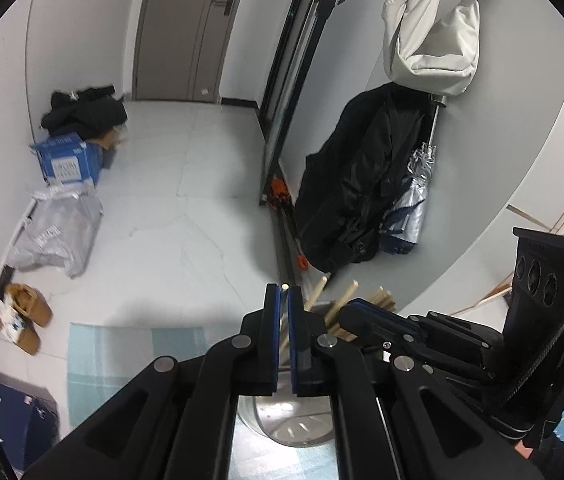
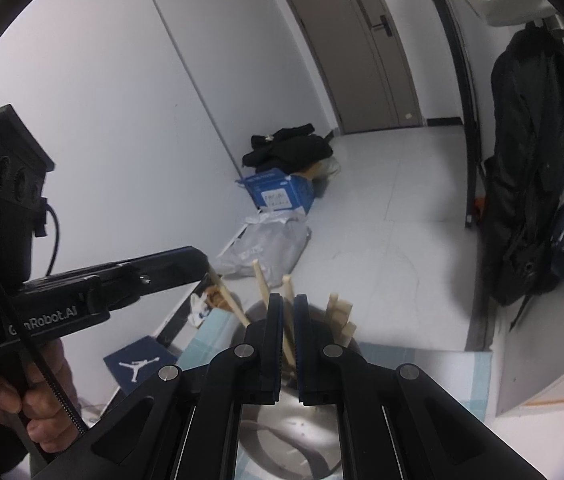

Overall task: Organize utensils
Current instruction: 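Lower the left gripper's chopstick into the holder and open it while the right gripper does too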

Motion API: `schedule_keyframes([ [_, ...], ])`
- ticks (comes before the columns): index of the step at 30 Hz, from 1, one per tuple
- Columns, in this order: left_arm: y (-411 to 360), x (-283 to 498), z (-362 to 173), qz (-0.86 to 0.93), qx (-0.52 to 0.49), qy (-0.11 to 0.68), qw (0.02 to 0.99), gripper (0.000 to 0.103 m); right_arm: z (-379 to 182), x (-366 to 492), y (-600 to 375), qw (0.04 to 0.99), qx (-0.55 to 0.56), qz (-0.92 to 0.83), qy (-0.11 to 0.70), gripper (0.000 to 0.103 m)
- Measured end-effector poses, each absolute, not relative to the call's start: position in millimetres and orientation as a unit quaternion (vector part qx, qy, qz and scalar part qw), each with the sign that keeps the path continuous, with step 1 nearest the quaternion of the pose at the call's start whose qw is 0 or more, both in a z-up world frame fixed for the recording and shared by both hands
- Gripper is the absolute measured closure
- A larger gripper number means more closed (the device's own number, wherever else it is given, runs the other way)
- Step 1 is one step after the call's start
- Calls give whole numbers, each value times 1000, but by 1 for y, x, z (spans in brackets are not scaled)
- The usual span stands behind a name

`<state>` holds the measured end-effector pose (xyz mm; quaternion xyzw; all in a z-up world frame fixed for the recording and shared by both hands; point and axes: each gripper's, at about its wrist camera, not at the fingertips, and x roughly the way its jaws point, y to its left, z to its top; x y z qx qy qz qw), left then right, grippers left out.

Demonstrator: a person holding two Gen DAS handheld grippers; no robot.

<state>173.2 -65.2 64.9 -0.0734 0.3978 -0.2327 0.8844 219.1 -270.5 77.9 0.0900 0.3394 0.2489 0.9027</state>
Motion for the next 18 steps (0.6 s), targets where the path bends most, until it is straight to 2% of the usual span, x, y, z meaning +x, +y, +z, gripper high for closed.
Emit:
schedule_keyframes([
  [11, -55, 163, 66, -230, -113, 414, 873, 100, 87, 190, -289, 910, 81, 236, 332, 94],
  [15, -51, 151, 75, -197, -107, 398, 890, 97, 94, 174, -304, 917, 91, 216, 322, 83],
  [18, -49, 138, 83, -189, -107, 387, 896, 96, 100, 165, -312, 921, 98, 209, 313, 79],
])
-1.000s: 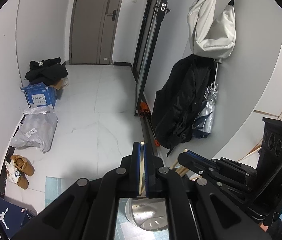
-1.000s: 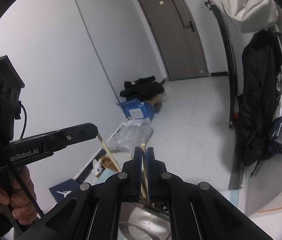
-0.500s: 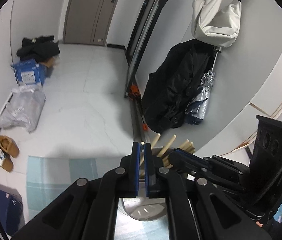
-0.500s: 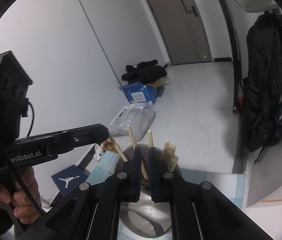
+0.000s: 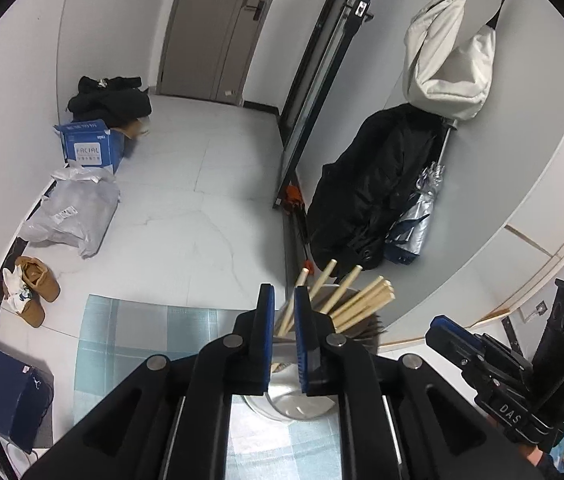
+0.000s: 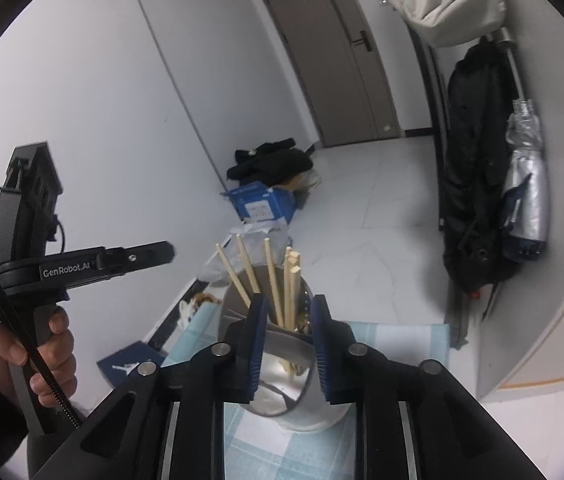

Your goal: Organize utensils

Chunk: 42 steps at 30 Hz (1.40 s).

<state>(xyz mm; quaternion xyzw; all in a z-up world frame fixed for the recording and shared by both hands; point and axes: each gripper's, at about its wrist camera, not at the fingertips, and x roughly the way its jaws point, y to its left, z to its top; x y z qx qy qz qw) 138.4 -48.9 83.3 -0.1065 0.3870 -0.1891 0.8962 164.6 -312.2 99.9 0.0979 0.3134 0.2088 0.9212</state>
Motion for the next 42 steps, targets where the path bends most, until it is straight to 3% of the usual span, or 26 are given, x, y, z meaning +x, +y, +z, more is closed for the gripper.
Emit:
schedule_keyframes([
  [5, -48, 116, 97, -180, -105, 367, 907, 81, 117, 142, -314, 930, 97, 202, 292, 66],
  [10, -44, 90, 111, -171, -108, 338, 919, 57, 135, 111, -312, 939, 89, 201, 263, 53],
  [17, -38, 57, 130, -150, -107, 296, 937, 39, 153, 79, -314, 948, 92, 192, 236, 39],
  [22, -36, 35, 139, -134, -104, 259, 951, 20, 162, 54, -312, 954, 91, 189, 212, 30],
  [31, -25, 6, 131, -96, -111, 210, 967, 2, 163, 17, -309, 963, 85, 179, 184, 16],
  [42, -19, -6, 102, -70, -100, 187, 975, 1, 144, -9, -306, 971, 71, 170, 151, 1],
])
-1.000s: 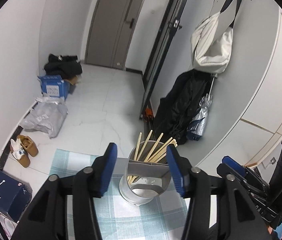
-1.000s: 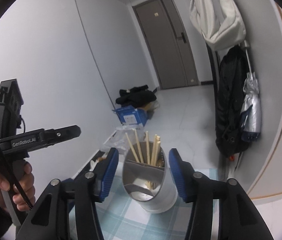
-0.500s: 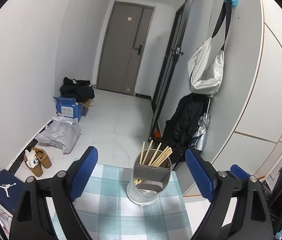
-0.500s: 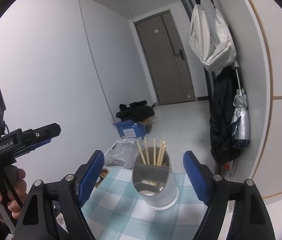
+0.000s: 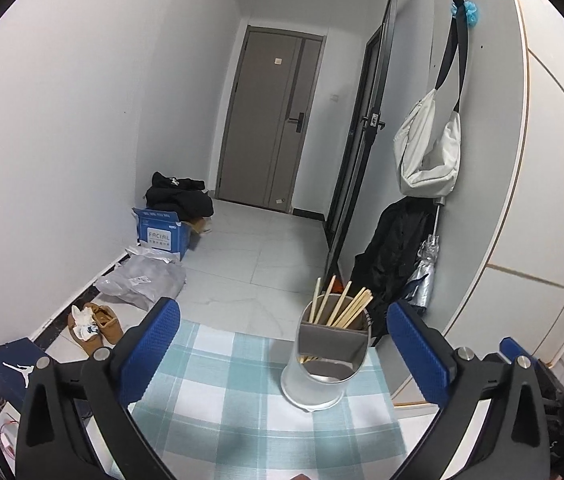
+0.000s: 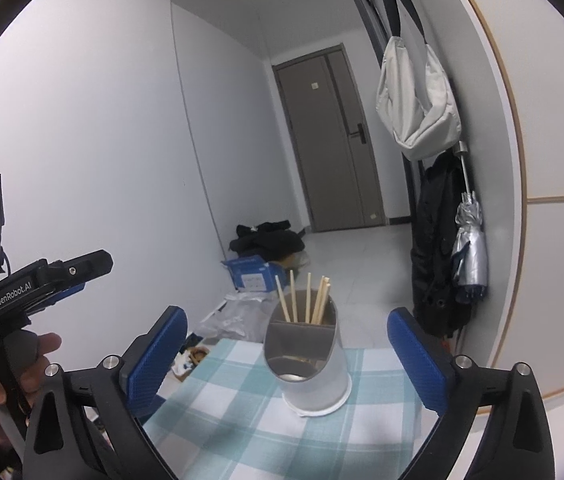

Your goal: Organize utensils

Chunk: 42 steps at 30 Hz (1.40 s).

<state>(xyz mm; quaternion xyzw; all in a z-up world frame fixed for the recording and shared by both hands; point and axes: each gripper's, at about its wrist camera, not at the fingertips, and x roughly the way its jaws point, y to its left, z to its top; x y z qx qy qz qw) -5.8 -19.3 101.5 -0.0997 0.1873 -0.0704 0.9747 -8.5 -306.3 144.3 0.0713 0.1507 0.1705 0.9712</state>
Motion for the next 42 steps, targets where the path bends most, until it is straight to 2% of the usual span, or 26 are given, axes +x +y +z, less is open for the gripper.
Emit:
schedule_keyframes([
  [16, -18, -5, 56, -31, -82, 186, 979, 1, 102, -6, -305, 974, 59, 147, 162, 0],
  [42, -29, -14, 56, -34, -55, 194, 979, 1, 88, -8, -308, 971, 64, 129, 190, 0],
])
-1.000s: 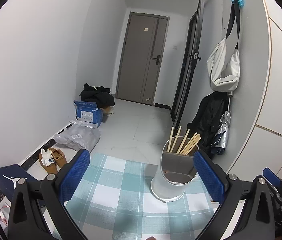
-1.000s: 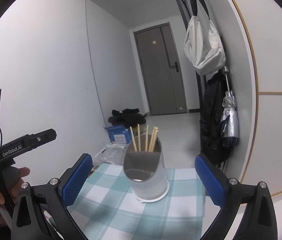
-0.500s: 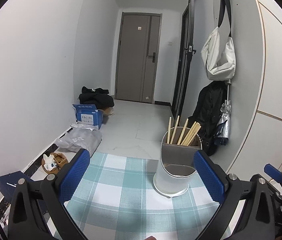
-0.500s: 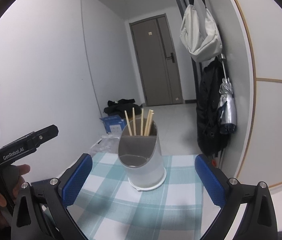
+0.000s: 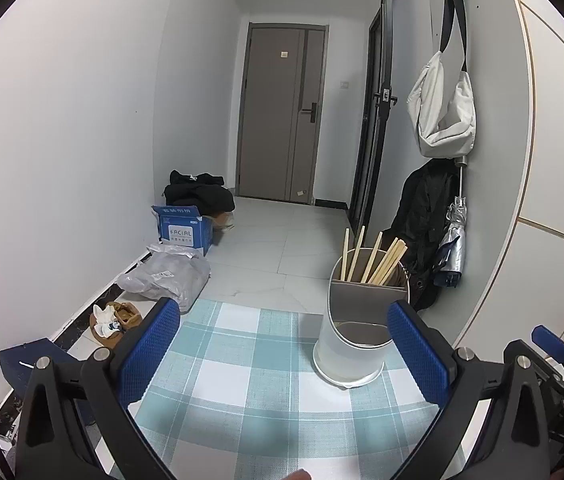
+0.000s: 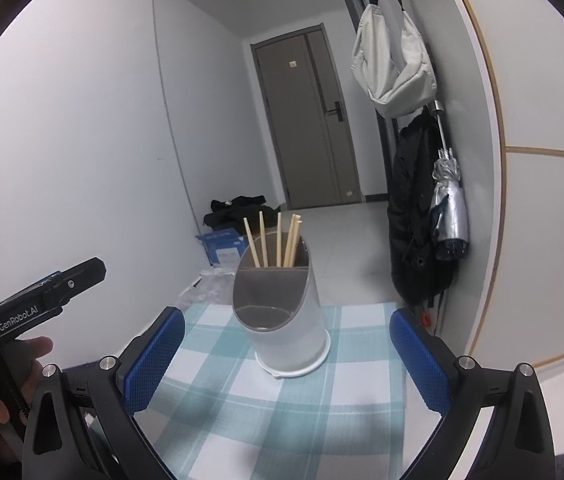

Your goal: Organize utensils

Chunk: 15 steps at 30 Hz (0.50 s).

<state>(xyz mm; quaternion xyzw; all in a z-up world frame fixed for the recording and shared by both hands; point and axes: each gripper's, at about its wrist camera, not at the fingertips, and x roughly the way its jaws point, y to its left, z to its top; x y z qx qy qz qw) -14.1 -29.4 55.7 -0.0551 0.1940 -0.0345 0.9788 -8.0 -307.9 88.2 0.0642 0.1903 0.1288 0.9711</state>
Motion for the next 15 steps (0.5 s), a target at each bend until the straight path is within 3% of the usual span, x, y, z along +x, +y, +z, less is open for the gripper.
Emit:
schedule_keyframes([
  [15, -28, -15, 56, -32, -59, 193, 979, 1, 88, -8, -308, 971, 65, 125, 195, 0],
])
